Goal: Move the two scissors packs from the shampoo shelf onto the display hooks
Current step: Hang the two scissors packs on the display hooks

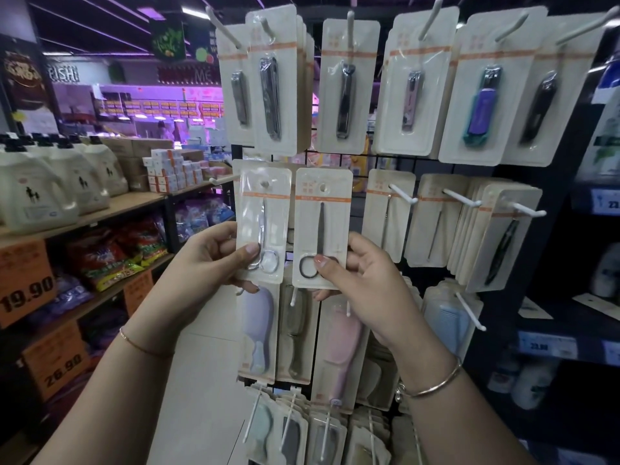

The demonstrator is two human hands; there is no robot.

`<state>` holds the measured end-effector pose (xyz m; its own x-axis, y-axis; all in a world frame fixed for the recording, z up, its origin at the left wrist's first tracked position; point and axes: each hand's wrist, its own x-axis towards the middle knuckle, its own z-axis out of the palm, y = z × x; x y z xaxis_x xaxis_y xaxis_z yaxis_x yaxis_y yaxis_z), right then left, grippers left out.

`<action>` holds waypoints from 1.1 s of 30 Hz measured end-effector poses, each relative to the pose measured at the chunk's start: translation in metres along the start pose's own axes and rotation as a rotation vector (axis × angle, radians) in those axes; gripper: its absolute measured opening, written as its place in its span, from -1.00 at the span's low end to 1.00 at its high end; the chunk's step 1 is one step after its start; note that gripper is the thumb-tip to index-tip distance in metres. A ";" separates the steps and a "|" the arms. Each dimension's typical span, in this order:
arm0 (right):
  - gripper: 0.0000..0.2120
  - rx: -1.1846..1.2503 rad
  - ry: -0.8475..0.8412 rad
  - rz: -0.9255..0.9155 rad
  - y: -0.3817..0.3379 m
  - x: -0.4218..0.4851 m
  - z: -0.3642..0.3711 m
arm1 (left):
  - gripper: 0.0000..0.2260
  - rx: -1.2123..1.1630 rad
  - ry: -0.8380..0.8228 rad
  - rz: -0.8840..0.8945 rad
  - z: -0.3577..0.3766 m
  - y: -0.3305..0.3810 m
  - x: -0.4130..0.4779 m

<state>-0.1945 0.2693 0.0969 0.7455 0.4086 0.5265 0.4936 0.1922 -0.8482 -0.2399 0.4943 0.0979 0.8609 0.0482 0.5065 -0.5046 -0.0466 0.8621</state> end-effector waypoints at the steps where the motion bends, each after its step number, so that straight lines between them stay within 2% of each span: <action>1: -0.82 0.002 0.002 0.000 0.000 0.000 0.000 | -0.75 0.002 0.007 -0.005 0.000 0.000 0.001; 17: -0.84 -0.045 0.038 0.007 0.001 -0.001 0.000 | -0.76 0.039 0.003 -0.047 -0.005 -0.015 0.017; 21: -0.79 -0.030 0.056 0.041 0.004 -0.005 -0.002 | -0.73 0.022 0.022 -0.057 -0.002 -0.015 0.018; 26: -0.86 -0.136 0.088 0.080 0.004 0.003 -0.006 | -0.74 0.065 0.053 -0.068 0.000 -0.014 0.024; 30: -0.88 -0.118 0.130 0.159 0.007 0.017 -0.008 | -0.82 0.082 0.106 -0.101 0.002 -0.016 0.035; 33: -0.90 -0.098 0.174 0.222 0.013 0.028 -0.010 | -0.69 0.099 0.169 -0.120 0.001 -0.024 0.045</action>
<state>-0.1623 0.2746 0.1010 0.9014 0.2704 0.3382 0.3448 0.0245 -0.9384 -0.1885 0.4967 0.0997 0.8870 0.2252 0.4032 -0.3832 -0.1282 0.9147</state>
